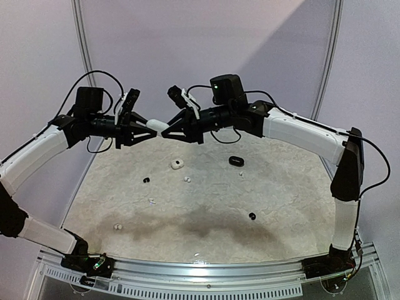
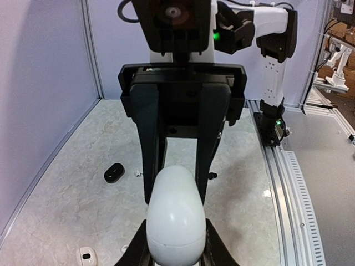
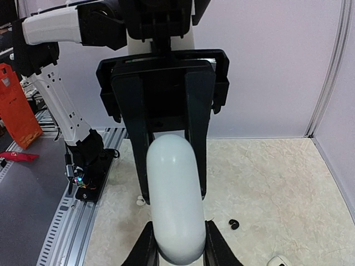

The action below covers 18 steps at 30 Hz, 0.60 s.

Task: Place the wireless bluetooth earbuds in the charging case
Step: Pass from the left arm to the right, then pass from the right arm to the left

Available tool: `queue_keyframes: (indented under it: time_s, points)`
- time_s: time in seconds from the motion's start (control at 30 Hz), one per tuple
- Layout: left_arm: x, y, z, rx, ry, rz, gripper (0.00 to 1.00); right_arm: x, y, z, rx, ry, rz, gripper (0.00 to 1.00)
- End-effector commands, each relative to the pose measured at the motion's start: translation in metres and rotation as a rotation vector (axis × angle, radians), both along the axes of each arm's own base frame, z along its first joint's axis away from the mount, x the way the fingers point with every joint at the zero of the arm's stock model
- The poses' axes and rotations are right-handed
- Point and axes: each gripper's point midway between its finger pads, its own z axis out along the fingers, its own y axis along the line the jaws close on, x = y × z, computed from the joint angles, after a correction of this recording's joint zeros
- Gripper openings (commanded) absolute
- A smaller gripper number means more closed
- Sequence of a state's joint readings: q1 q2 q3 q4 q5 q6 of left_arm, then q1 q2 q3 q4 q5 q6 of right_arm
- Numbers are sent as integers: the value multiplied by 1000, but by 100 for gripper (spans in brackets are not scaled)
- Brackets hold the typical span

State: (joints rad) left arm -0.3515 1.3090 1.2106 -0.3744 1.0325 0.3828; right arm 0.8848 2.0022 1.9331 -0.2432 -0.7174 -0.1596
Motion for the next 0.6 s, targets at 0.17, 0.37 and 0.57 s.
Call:
queue_keyframes:
  time_s: [0.17, 0.37, 0.57]
  points:
    - [-3, 3, -14, 11, 31, 23, 48, 4, -4, 4, -38, -11, -52, 0]
    - [-7, 10, -24, -42, -42, 12, 80, 11, -38, 0, -246, -121, -167, 0]
    - [0, 4, -17, -122, -115, 12, 70, 1, -53, -8, -417, -224, -179, 0]
